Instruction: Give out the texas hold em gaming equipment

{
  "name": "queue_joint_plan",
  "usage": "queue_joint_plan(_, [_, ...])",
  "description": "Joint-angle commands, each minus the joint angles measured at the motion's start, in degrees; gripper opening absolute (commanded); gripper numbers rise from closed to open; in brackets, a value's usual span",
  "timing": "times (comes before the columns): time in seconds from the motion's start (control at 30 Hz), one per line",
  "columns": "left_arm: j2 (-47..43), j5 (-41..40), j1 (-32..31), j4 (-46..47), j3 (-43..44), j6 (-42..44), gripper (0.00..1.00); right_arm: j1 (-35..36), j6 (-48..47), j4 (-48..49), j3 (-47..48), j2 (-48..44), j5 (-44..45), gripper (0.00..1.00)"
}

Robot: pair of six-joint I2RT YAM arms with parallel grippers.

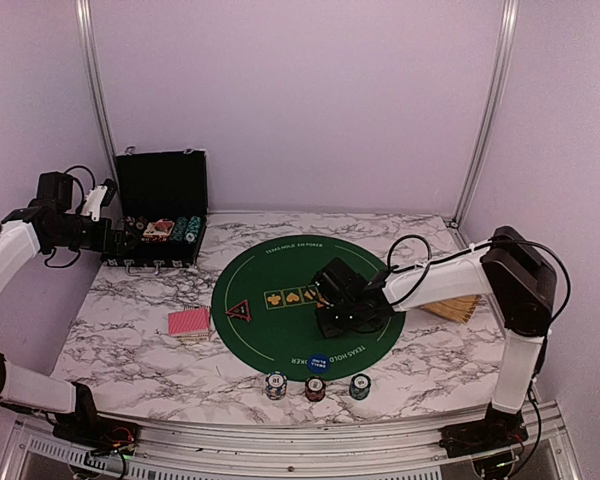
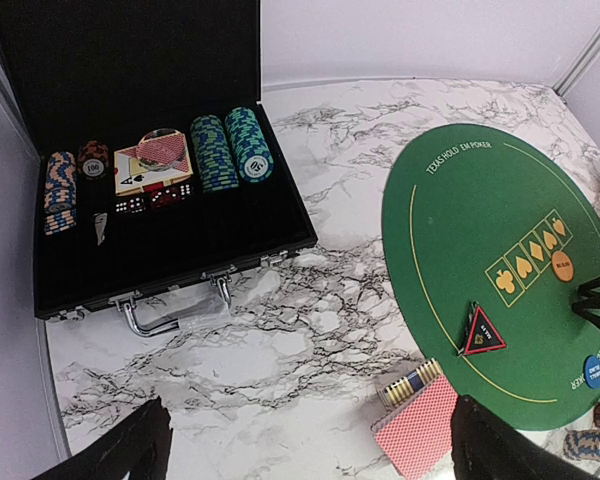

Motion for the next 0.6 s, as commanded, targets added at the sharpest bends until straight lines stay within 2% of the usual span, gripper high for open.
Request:
queue_joint_plan(0.0, [-0.2,0.9,0.1,-1.1,1.5,0.1,0.99,-0.7,1.2,1.5,3.4,3.3,0.9,0.34])
queue_joint_plan(0.3, [0.6,1.0,0.1,-1.2,1.8,0.3,0.99,-5.5,0.2,1.9,7.1,7.6,2.0,0.25])
queue_joint_plan(0.57, [0.7,1.0,0.1,-1.2,1.7,0.2,0.99,-8.5,-5.2,0.1,14.0,12.5,3.3,0.24])
